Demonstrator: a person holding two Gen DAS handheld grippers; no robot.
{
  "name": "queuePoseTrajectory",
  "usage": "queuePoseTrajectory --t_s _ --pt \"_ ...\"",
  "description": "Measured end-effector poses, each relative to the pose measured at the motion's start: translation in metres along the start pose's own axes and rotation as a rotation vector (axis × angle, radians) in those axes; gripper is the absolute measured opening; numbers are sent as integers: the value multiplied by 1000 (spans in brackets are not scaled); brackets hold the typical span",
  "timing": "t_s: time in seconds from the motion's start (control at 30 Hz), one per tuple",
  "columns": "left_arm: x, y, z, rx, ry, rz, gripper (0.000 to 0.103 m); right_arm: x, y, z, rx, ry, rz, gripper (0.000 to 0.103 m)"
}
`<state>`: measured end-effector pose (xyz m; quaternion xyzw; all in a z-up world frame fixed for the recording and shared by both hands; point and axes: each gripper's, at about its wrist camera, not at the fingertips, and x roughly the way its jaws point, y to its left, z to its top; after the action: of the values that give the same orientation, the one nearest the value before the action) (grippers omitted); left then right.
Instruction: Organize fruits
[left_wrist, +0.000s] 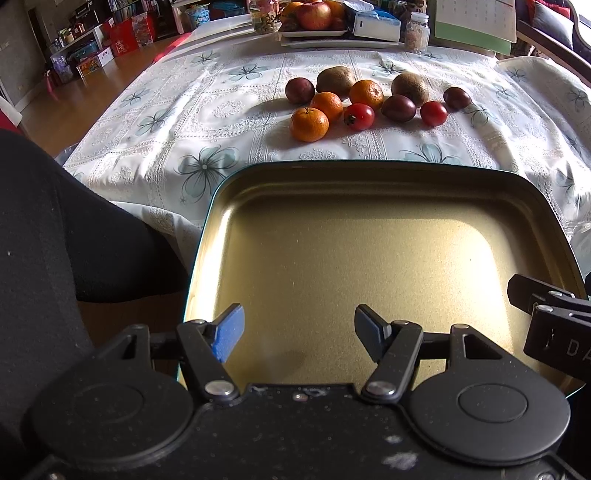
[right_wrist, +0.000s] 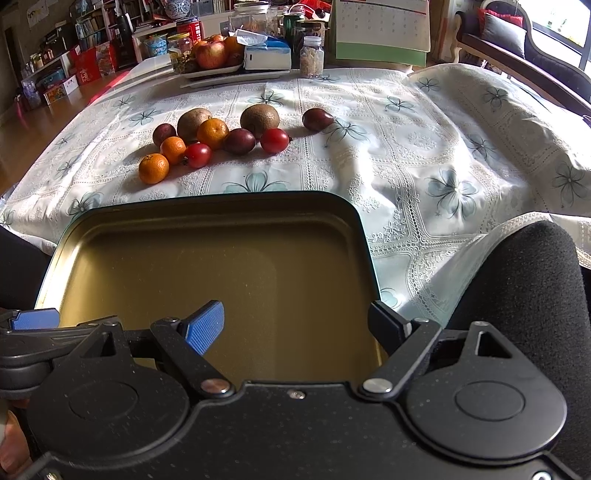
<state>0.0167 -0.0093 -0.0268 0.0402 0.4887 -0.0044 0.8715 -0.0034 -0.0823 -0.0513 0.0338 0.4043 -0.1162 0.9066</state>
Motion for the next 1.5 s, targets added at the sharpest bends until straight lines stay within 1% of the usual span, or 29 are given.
queuePoseTrajectory --t_s 0.97,1.13,1.33,1.4,1.5 --pt "4 0 -1 7 15 6 69 1 2 0 -9 4 -14 85" --pt "5 -1 1 6 23 8 69 -1 5 -1 -27 -5 -43 85" --pt "5 2 3 -11 27 9 69 -6 14 0 -82 -28 -135 85" --pt "4 5 5 -28 31 3 69 -6 19 0 -125 -28 -163 85" --pt "2 11 9 -68 41 -14 69 -6 28 2 -214 -22 -171 82"
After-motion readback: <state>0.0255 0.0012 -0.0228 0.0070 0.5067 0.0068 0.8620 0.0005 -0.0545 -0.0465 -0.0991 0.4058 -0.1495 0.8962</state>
